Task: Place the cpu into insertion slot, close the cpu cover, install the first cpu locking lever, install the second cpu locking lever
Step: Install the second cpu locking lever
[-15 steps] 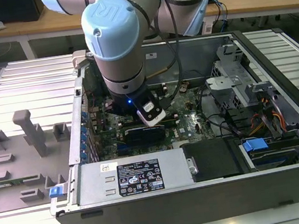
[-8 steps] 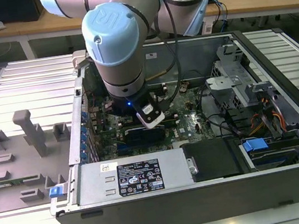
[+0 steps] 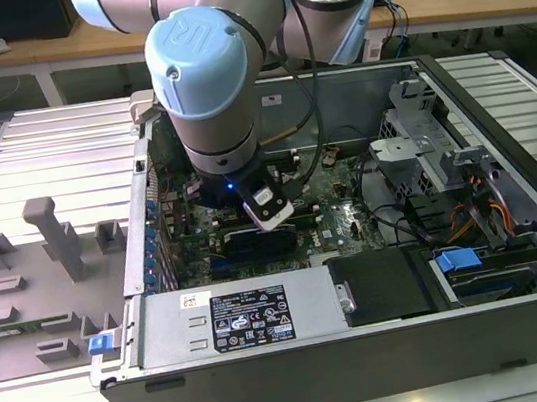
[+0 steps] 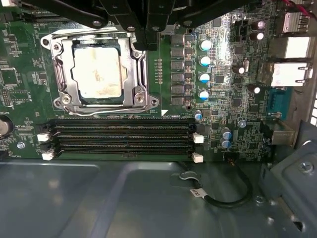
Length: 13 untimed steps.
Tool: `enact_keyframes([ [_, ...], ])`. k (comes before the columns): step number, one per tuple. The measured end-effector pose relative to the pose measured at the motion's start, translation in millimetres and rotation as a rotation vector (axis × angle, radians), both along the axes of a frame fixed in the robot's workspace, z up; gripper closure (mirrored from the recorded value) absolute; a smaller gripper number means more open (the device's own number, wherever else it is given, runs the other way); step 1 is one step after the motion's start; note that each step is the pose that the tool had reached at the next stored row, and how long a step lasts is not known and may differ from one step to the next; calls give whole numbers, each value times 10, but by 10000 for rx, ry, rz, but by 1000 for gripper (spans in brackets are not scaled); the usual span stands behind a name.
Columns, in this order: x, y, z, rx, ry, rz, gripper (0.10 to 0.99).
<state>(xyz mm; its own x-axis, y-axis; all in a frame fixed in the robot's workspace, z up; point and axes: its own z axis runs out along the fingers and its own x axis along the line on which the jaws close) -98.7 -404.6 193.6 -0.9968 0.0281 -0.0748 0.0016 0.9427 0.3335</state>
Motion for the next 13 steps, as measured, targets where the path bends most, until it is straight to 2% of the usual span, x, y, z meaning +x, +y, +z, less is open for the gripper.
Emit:
enact_keyframes([
  [5, 0, 1, -9, -5, 4, -1, 980],
  [7, -1, 1, 6, -142, 1, -2, 980],
  [8, 0, 1, 28, -236, 1, -1, 980],
  [9, 1, 1, 55, -265, 3, 1, 980],
  [13, 0, 1, 155, -277, 2, -1, 980],
])
